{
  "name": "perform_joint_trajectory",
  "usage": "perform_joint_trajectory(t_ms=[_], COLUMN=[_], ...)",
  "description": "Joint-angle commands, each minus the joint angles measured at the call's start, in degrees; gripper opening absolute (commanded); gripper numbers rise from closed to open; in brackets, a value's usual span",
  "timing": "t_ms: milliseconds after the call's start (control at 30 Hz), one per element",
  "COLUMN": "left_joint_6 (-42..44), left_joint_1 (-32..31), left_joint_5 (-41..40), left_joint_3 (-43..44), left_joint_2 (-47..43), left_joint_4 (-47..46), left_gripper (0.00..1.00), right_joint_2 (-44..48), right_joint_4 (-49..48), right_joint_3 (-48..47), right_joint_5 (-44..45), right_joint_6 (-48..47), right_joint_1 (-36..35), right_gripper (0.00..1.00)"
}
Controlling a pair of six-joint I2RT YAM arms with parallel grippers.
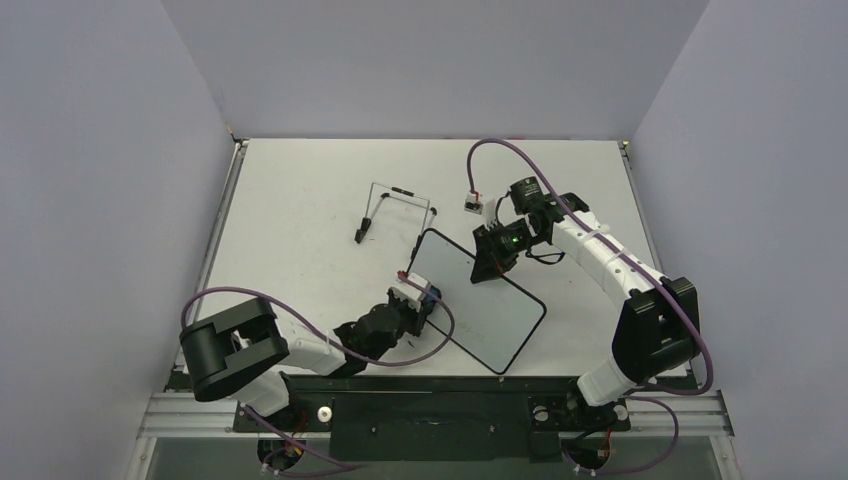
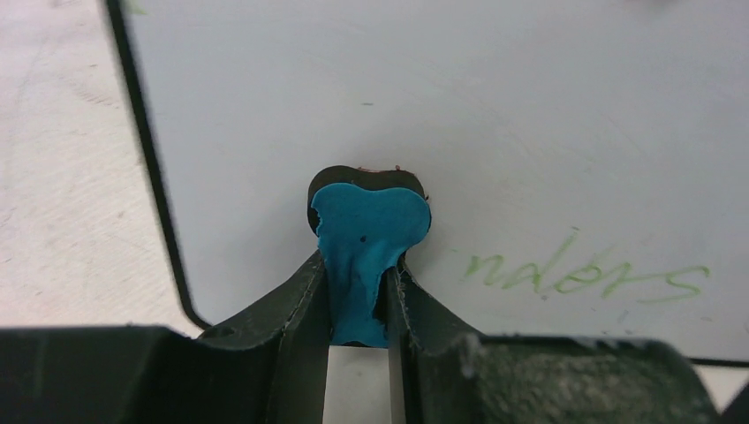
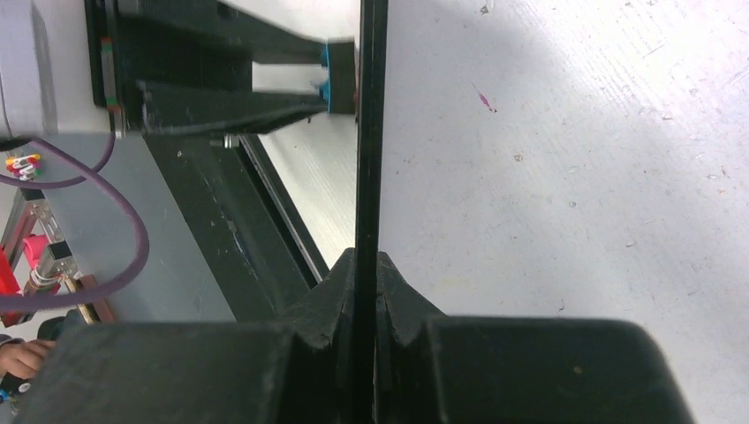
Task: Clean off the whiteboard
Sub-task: Erase the whiteboard at the whiteboard stand.
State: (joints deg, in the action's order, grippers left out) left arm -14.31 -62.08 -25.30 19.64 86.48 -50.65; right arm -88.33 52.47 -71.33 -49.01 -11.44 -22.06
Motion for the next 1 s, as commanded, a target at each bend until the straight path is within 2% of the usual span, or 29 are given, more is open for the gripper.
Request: perform_joint_trajectory(t_ms=[0,133,200,300,367,500,733,900,967], left_joint_6=[6.4,7.6,5.0,-3.0,-5.1,-2.0,8.2,4.4,0.1], left_joint_1=[-5.2,-8.2,-8.0,-2.6,0.6,0.7,-7.5,-6.9,-3.2], left_joint_5=[6.8,6.1,2.0,1.8,3.4,6.0,5.7,-0.4,-1.1], left_joint_3=[1.5,5.3,6.3,4.6,2.5,1.9,6.3,4.7,2.0], left_joint_2=[2.0,3.9,4.3,3.6,2.3,0.6,4.1,5.8,4.6], left_joint_4=[-5.2,-1.7,0.1,-0.2,-2.0,-1.8,-2.0,-7.4,-10.0], left_gripper=[0.0,0.0,0.0,0.0,0.0,0.0,0.0,0.0,0.0], right_joint_2=[3.2,3.2,3.1,3.2,3.3,3.2,3.0,3.5,3.6], right_joint_4=[-0.8,-0.8,-0.8,-0.8,-0.8,-0.9,-0.8,-0.8,-0.8], right_joint_3=[-0.6,-0.6,-0.6,-0.6,-0.6,-0.6,-0.7,-0.4,-0.4], right_joint_5=[-5.7,-5.8,-5.8,-5.8,-5.8,-5.9,-6.1,-6.1,-6.2], right_joint_6=[-0.3,-0.3,-0.3,-0.3,-0.3,-0.2,-0.2,-0.2,-0.3], right_joint_1=[-0.3,-0.3,-0.3,-0.3,-0.3,-0.3,-0.3,-0.2,-0.1], right_gripper=[0.0,0.0,0.0,0.0,0.0,0.0,0.0,0.0,0.0])
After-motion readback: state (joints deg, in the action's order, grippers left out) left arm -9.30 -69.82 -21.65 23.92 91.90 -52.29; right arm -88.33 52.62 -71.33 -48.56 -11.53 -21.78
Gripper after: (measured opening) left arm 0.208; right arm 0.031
